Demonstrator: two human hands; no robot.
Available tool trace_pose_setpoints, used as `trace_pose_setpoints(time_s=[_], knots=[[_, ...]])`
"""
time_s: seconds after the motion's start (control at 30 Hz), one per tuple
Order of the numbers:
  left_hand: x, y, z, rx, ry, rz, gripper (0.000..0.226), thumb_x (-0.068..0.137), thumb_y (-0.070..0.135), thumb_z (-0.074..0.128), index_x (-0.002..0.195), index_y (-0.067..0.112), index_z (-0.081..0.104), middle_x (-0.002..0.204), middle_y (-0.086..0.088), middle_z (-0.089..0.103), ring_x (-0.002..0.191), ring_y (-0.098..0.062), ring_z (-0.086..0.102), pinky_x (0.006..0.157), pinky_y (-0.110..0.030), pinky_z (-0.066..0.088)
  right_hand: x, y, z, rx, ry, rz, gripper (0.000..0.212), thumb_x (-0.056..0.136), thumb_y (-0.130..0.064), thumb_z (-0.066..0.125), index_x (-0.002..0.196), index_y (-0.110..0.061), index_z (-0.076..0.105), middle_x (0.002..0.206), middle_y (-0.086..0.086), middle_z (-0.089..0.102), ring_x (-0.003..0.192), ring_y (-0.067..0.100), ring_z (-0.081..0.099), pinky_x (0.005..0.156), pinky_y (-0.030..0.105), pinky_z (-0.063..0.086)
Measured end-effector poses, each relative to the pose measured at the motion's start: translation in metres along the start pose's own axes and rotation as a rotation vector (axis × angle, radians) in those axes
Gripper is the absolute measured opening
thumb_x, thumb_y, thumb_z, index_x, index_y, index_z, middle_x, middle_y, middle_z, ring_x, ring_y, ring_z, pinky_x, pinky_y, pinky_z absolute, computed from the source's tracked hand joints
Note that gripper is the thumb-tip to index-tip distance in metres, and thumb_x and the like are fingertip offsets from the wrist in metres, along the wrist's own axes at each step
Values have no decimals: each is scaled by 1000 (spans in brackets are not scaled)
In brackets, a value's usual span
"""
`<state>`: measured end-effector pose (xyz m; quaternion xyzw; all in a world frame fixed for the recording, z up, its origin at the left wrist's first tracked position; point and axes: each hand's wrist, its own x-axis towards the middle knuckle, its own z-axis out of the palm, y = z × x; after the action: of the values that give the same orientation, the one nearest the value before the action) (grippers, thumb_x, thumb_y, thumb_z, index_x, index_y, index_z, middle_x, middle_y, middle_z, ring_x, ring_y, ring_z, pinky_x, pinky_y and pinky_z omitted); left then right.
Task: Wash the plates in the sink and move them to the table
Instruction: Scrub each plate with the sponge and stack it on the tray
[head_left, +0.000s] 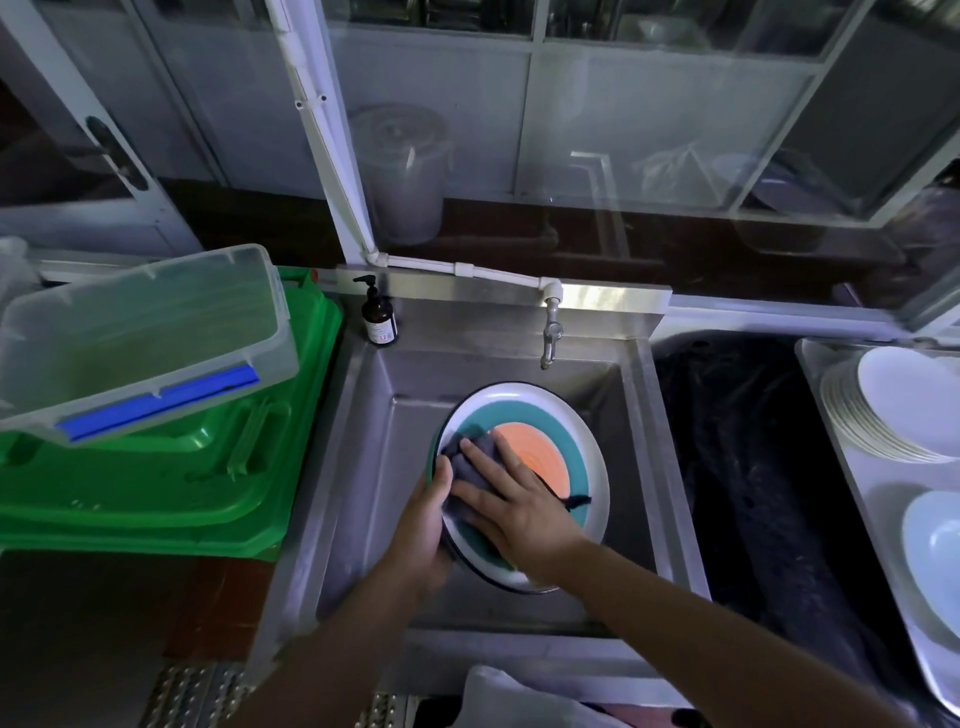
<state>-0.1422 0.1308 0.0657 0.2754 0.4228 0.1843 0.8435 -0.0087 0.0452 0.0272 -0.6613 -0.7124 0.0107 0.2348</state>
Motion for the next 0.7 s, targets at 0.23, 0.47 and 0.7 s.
trace_pose_setpoints(time_s=[0.23,0.47,0.7], knots=[[-11,14,-2,44,-70,180,48,95,19,64,142,11,56,132,-21,66,120,-39,65,100,-52,53,41,31,-8,35,237,351,43,107,-36,42,142,-14,56,154,18,45,148,44,29,117,57,32],[-5,21,9,-55,108,196,39,94,3,56,132,4,62,123,-24,69,103,-39,71,79,-45,61,7,24,-17,142,-78,697,68,95,-52,21,144,-17,53,153,15,42,144,41,31,117,49,32],[11,23,5,-193,318,48,19,98,6,51,109,4,66,103,-20,70,90,-35,67,85,-45,54,-22,-21,-30,147,-364,274,69,82,-69,60,140,-33,51,146,-4,49,133,22,45,110,41,40]])
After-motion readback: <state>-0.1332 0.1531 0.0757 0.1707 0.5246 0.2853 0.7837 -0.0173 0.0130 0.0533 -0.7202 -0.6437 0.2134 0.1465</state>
